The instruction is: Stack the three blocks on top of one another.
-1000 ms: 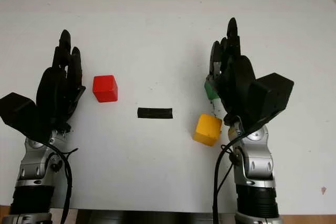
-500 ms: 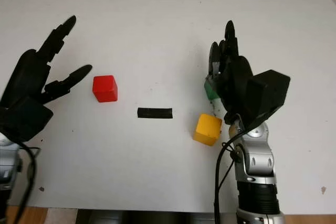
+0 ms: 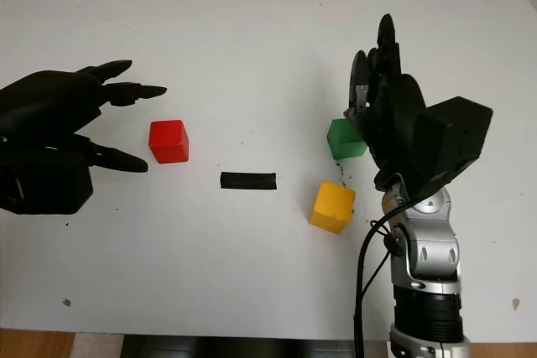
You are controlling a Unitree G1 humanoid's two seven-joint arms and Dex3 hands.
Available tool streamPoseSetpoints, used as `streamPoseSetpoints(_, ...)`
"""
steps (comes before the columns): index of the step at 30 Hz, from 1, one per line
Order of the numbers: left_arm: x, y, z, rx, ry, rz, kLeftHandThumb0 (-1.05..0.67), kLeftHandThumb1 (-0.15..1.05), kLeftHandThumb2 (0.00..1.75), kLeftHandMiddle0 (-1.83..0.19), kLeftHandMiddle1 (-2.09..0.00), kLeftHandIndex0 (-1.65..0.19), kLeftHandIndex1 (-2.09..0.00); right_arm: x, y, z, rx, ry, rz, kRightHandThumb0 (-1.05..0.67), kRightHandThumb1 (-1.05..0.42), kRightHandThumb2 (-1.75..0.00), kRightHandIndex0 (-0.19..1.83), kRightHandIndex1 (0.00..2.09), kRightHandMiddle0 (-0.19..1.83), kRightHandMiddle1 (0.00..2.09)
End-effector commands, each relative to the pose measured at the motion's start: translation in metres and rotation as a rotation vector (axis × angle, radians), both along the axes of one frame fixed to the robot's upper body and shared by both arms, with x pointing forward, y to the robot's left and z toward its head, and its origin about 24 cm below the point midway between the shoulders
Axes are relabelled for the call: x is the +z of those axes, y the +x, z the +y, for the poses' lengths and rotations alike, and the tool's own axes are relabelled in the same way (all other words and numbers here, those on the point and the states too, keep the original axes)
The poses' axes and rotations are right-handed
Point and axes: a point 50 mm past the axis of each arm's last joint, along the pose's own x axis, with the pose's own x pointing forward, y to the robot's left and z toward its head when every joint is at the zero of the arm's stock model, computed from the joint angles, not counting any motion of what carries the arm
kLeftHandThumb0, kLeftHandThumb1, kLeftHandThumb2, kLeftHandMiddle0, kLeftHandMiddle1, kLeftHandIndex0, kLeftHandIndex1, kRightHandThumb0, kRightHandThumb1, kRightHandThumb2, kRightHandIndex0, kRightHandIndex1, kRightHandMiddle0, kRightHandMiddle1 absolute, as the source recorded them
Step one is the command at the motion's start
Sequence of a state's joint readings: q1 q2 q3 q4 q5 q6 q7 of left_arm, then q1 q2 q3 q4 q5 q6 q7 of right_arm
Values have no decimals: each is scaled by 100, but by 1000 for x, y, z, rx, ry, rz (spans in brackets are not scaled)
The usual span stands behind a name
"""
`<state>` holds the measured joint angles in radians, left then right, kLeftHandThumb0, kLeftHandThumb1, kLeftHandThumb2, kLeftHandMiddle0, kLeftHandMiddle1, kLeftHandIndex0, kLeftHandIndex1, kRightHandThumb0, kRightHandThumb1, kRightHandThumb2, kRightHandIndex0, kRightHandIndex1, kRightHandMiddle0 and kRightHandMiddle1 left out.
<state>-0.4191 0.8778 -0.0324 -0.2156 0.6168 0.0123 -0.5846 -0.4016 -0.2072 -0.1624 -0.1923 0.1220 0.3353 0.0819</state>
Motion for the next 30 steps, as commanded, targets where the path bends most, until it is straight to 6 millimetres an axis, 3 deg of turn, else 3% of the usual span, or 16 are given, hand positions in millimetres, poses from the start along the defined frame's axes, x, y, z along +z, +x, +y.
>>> streamPoseSetpoints(1, 0, 1, -1, -3, 58, -31, -100, 105, 9, 5, -3, -28, -4, 8, -2, 1, -1, -22, -28, -72, -105, -76, -19, 0, -19, 0)
streamPoseSetpoints(21, -29, 3, -18, 15, 189, -197, -95, 105, 22, 7, -5, -29, -6, -3, -7, 3, -20, 15, -28, -72, -105, -77, -19, 0, -19, 0)
streamPoseSetpoints(30, -36, 5, -22, 11, 176, -121, -98, 105, 25, 6, -6, -33, -8, -3, -7, 8, -11, 30, -27, -71, -105, -77, -19, 0, -19, 0)
